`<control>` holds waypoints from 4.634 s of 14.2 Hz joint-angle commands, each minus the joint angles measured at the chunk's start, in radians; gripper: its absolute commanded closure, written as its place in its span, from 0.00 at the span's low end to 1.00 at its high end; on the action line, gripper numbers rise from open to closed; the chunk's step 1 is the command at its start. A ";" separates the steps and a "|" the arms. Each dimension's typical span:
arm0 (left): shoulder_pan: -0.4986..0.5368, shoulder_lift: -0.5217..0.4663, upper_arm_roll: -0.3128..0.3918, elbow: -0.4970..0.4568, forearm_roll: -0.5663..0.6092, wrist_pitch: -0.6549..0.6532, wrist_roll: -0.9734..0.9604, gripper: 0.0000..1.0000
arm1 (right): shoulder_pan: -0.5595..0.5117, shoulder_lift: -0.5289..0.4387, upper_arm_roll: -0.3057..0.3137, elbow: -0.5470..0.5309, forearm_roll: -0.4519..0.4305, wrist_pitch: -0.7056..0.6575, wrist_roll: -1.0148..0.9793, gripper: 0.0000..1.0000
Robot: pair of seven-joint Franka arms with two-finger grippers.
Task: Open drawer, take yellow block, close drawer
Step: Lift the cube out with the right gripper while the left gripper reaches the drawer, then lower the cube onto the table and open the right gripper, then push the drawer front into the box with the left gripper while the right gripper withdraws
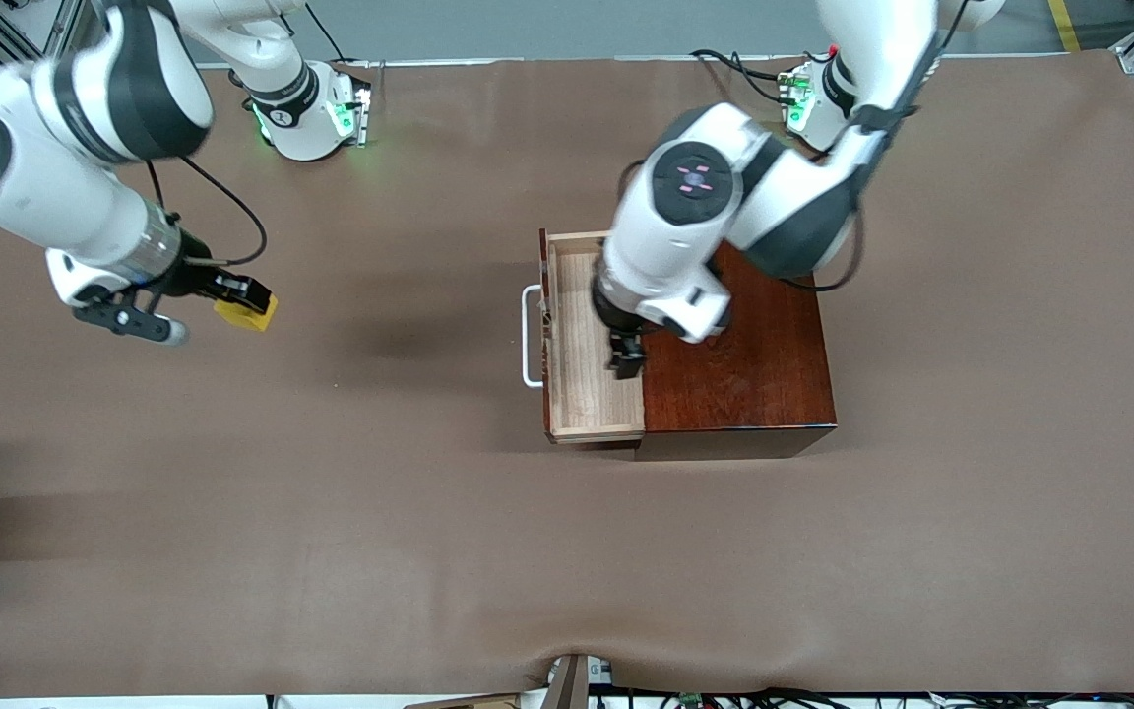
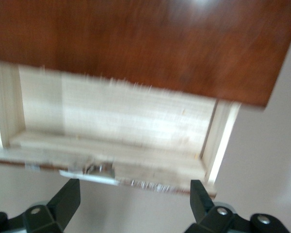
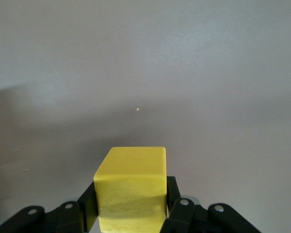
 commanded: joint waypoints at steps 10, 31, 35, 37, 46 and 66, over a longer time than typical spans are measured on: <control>-0.143 0.145 0.010 0.042 0.118 0.186 -0.074 0.00 | -0.018 0.272 0.029 -0.265 -0.004 0.625 -0.296 0.97; -0.184 0.174 0.020 0.011 0.261 0.059 -0.077 0.00 | -0.065 0.208 0.023 -0.014 0.148 0.155 -0.210 0.00; -0.177 0.163 0.022 0.013 0.284 0.005 -0.106 0.00 | -0.138 0.043 0.017 0.091 0.067 -0.083 -0.205 0.00; -0.174 0.152 0.023 0.014 0.284 -0.012 -0.105 0.00 | -0.156 -0.040 0.017 0.149 -0.046 -0.194 -0.184 0.00; -0.172 0.149 0.059 0.016 0.388 -0.118 -0.129 0.00 | -0.201 -0.078 0.027 0.489 -0.157 -0.536 -0.192 0.00; -0.155 0.158 0.079 -0.033 0.439 -0.340 -0.129 0.00 | -0.253 -0.068 0.095 0.493 -0.102 -0.562 -0.280 0.00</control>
